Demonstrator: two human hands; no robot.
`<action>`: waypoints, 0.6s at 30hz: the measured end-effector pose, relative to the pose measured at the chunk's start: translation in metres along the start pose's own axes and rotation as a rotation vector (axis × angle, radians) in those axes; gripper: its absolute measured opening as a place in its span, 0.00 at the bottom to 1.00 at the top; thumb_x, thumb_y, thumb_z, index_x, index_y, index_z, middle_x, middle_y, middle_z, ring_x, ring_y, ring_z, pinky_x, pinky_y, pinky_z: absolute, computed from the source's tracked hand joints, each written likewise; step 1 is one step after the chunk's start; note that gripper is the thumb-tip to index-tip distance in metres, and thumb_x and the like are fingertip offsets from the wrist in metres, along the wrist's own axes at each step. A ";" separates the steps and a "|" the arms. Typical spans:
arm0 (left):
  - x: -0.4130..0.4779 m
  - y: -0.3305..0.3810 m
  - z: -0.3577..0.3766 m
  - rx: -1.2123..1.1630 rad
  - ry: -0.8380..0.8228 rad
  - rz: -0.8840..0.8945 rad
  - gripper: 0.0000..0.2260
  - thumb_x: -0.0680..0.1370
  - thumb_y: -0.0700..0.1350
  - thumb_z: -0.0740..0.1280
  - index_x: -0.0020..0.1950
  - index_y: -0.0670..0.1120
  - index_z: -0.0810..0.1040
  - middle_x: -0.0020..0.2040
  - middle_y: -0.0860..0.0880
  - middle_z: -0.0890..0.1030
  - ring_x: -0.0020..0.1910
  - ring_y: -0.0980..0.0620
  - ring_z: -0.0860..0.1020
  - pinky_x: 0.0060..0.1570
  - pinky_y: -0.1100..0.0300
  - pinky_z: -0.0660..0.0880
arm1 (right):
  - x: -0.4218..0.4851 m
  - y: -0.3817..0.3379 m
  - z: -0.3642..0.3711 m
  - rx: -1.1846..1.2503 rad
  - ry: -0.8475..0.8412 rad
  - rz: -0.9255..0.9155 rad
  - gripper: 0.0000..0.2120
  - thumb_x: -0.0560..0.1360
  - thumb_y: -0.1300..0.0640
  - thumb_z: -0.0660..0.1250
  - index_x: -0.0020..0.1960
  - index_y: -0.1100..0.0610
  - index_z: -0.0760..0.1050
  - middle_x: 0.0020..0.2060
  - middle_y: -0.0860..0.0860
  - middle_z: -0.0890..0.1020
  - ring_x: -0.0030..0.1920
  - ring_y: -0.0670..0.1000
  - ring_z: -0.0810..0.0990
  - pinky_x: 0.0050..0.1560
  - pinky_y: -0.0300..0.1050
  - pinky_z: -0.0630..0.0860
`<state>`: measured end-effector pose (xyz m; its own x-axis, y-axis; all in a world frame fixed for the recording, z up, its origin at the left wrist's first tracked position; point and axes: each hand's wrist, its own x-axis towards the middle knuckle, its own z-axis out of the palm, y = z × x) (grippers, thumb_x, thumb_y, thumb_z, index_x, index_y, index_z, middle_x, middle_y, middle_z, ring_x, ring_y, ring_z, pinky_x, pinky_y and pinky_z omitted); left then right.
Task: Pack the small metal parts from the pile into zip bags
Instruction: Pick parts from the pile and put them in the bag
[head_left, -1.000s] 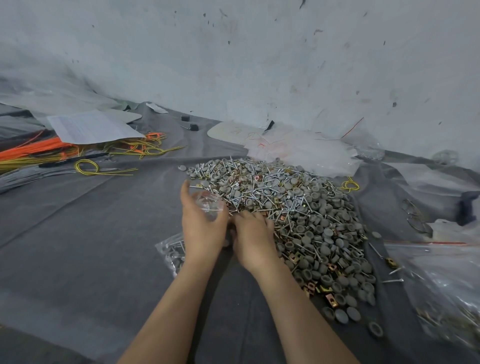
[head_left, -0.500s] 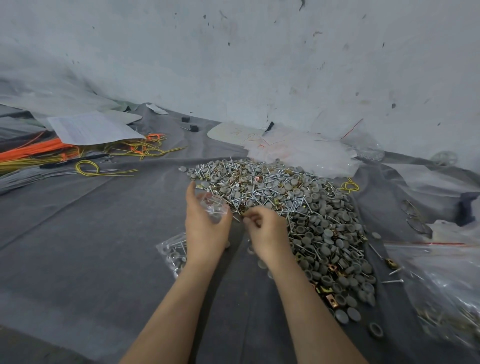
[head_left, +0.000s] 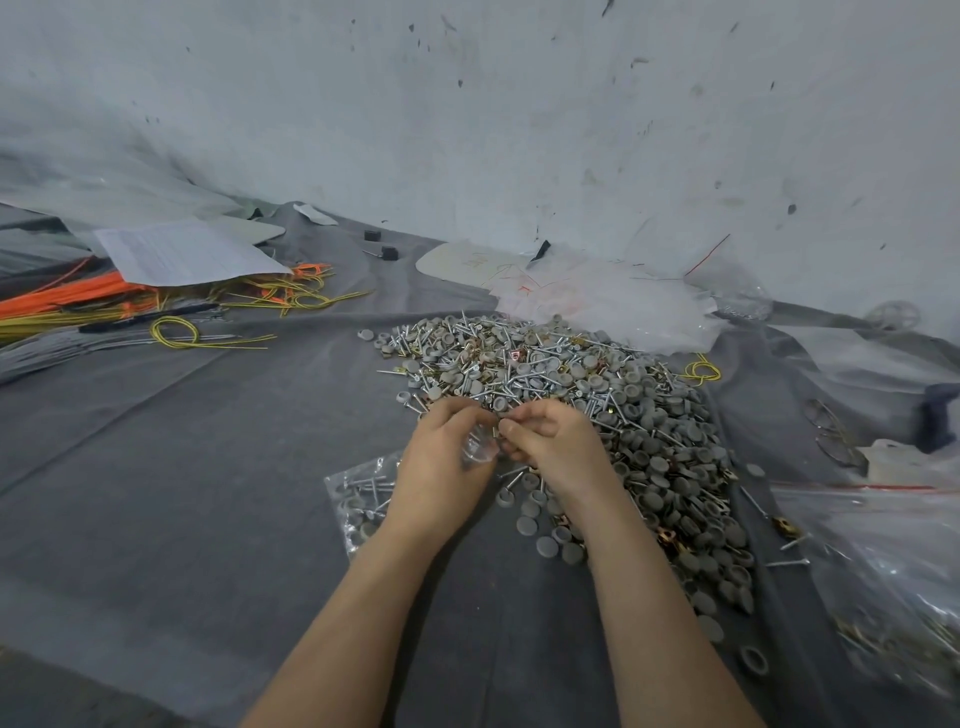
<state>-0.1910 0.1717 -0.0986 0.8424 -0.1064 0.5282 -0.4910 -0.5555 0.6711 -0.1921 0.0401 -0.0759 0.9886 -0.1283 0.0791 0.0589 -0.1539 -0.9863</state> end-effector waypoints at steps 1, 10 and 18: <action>0.000 0.000 0.000 0.004 0.001 0.012 0.08 0.73 0.39 0.72 0.51 0.42 0.82 0.55 0.48 0.77 0.55 0.51 0.76 0.53 0.63 0.69 | 0.000 0.000 0.000 0.000 -0.003 0.003 0.04 0.74 0.68 0.68 0.48 0.64 0.77 0.35 0.52 0.82 0.31 0.42 0.81 0.33 0.32 0.75; 0.003 -0.002 -0.001 -0.077 0.076 -0.002 0.05 0.75 0.34 0.67 0.49 0.39 0.80 0.50 0.48 0.78 0.49 0.51 0.77 0.51 0.65 0.71 | -0.001 -0.001 0.000 0.056 -0.119 0.004 0.07 0.75 0.67 0.66 0.46 0.55 0.78 0.39 0.52 0.84 0.39 0.47 0.82 0.48 0.41 0.80; 0.003 -0.006 0.001 -0.082 0.150 -0.103 0.03 0.75 0.36 0.68 0.47 0.41 0.79 0.47 0.54 0.76 0.46 0.56 0.74 0.43 0.82 0.62 | -0.002 0.005 0.013 -0.351 0.037 -0.283 0.07 0.75 0.64 0.68 0.53 0.62 0.80 0.43 0.53 0.84 0.44 0.50 0.83 0.51 0.44 0.79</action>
<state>-0.1854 0.1737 -0.1017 0.8495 0.0750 0.5222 -0.4258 -0.4870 0.7626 -0.1919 0.0522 -0.0824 0.9342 -0.0673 0.3504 0.2697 -0.5097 -0.8170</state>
